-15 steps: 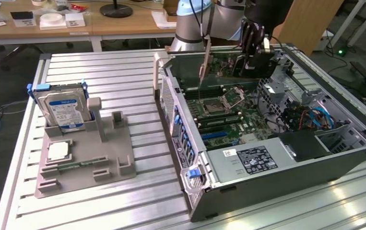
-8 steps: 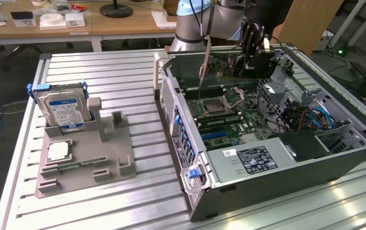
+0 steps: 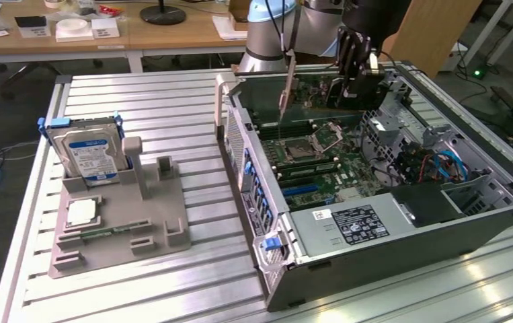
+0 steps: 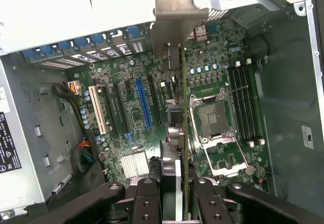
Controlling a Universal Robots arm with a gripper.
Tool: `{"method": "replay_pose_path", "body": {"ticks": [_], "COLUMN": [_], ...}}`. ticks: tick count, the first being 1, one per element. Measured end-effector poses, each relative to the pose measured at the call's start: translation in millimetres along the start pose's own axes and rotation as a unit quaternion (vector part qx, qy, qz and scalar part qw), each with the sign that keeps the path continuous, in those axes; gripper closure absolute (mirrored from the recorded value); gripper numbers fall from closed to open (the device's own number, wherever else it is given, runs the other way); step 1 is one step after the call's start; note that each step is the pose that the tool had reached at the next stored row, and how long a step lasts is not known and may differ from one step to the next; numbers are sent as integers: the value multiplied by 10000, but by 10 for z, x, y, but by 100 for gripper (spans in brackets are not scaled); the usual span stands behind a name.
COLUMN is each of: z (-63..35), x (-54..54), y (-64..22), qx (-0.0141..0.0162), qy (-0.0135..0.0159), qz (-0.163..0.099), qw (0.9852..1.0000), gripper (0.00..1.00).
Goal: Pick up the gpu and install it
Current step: 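Insert the gpu into the slot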
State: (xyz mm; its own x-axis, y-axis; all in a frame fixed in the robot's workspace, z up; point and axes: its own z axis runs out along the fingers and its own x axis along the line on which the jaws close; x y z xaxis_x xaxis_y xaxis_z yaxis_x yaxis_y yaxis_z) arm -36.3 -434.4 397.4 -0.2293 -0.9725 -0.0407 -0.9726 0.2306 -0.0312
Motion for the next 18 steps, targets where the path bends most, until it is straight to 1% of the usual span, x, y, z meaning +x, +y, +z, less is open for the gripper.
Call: {"method": "replay_pose_path", "body": {"ticks": [2,4,5,7,8,10,11,13,17,18], "z": [6,13,16,19,24,42,53,66,98,112], "x": [0,0,0,1,0,1,2,2,2,2], "y": [0,0,0,0,-1,0,0,1,-8,-8], "qx": [-8,-15,-17,-23,-31,-72,-84,-98,-104,-107], "qy": [-7,-15,-18,-35,-37,-31,-31,-32,-37,-38], "qz": [-170,-349,-386,-388,-388,-442,-514,-659,-806,-864], "qw": [9999,9994,9993,9992,9992,9990,9986,9978,9967,9962], "gripper": [72,72,72,72,72,72,72,72,72,72]}}
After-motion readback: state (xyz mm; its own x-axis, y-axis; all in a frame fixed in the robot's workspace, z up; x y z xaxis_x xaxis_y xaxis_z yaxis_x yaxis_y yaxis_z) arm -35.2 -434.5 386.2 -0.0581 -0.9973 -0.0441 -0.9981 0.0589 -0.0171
